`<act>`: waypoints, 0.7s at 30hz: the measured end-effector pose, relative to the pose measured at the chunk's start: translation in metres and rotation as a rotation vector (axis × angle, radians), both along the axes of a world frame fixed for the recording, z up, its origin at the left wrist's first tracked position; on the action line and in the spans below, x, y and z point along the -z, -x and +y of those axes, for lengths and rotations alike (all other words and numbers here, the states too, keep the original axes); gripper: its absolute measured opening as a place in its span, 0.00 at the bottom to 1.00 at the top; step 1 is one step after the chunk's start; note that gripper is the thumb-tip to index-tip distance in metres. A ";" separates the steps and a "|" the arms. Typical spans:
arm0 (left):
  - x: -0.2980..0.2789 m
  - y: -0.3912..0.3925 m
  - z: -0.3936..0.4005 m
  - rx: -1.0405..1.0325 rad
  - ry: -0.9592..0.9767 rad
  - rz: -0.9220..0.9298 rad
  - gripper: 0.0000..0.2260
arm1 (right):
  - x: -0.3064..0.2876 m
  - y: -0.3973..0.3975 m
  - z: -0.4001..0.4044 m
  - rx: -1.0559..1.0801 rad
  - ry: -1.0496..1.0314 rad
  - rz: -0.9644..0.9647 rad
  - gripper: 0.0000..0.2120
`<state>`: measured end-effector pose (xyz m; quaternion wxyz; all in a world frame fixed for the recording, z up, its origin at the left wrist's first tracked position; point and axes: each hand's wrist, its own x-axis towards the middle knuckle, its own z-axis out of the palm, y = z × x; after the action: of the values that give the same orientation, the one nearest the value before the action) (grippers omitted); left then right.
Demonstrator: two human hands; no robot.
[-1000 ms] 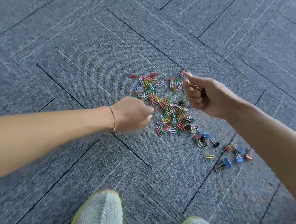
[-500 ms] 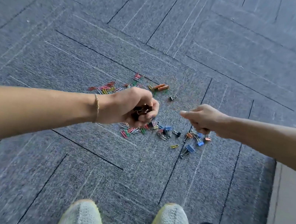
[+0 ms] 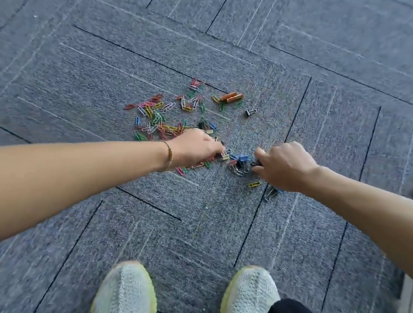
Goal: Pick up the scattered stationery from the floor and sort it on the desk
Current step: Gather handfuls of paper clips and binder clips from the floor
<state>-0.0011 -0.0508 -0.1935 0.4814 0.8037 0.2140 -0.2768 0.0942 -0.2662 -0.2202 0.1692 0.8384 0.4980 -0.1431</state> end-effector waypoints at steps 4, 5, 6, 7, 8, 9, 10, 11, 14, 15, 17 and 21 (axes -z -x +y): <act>0.018 0.005 -0.011 0.237 -0.330 -0.248 0.12 | 0.000 0.005 -0.004 0.153 -0.109 0.072 0.16; 0.019 0.006 -0.014 0.299 -0.404 -0.279 0.11 | 0.000 0.006 -0.004 0.247 -0.164 0.128 0.16; 0.022 0.006 -0.017 0.354 -0.471 -0.314 0.11 | 0.001 0.006 -0.006 0.388 -0.240 0.237 0.15; 0.025 0.006 -0.020 0.394 -0.523 -0.356 0.12 | 0.002 0.005 -0.008 0.569 -0.341 0.418 0.13; 0.028 0.006 -0.024 0.418 -0.562 -0.390 0.13 | 0.003 0.003 -0.012 0.764 -0.471 0.656 0.13; 0.031 0.005 -0.027 0.429 -0.591 -0.409 0.14 | 0.002 0.000 -0.014 0.937 -0.608 0.891 0.14; 0.034 0.003 -0.030 0.432 -0.614 -0.411 0.14 | 0.001 -0.001 -0.017 1.059 -0.729 1.075 0.15; 0.037 0.002 -0.032 0.430 -0.634 -0.409 0.15 | -0.002 -0.001 -0.020 1.138 -0.830 1.211 0.16; 0.044 -0.003 -0.039 0.407 -0.695 -0.403 0.16 | -0.009 0.000 -0.024 1.229 -1.010 1.452 0.16; 0.046 -0.004 -0.041 0.410 -0.715 -0.401 0.17 | -0.013 0.000 -0.025 1.207 -1.032 1.509 0.15; 0.049 -0.004 -0.045 0.433 -0.754 -0.397 0.17 | -0.017 -0.002 -0.027 1.140 -1.070 1.609 0.14; 0.049 -0.005 -0.049 0.399 -0.704 -0.371 0.15 | -0.021 -0.009 -0.027 1.178 -1.087 1.638 0.21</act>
<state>0.0039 -0.0998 -0.2424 0.1457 0.9802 0.0459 -0.1257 0.1035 -0.2928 -0.1992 -0.6839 0.5588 -0.0154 -0.4688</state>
